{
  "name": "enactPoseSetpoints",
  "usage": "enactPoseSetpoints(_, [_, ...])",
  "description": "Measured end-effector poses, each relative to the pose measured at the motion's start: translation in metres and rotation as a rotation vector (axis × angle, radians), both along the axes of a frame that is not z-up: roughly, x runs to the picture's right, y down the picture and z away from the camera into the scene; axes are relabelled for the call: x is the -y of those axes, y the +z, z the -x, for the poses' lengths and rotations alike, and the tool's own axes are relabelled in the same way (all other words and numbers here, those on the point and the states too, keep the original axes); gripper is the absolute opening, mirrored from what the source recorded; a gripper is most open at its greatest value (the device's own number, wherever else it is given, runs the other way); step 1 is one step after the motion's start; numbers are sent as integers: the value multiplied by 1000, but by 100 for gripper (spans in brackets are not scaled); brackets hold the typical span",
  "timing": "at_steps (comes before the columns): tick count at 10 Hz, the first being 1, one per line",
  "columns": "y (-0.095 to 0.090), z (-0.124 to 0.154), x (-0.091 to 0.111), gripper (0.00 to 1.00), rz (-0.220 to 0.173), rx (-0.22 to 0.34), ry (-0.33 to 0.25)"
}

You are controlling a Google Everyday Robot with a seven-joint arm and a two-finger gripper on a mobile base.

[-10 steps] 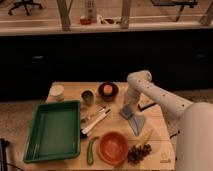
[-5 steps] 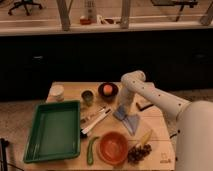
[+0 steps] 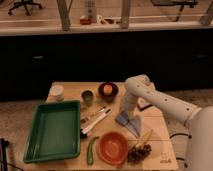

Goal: Wipe table surface with sponge

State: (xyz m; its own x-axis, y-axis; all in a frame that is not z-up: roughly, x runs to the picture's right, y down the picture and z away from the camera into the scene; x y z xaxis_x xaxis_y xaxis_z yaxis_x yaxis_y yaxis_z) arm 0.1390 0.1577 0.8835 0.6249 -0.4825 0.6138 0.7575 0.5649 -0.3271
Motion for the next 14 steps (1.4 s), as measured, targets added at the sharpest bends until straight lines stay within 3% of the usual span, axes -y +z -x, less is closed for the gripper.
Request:
enactPoseSetpoints(5, [26, -27, 22, 0, -4, -95, 70])
enactPoseSetpoints(14, [27, -28, 22, 0, -4, -97, 70])
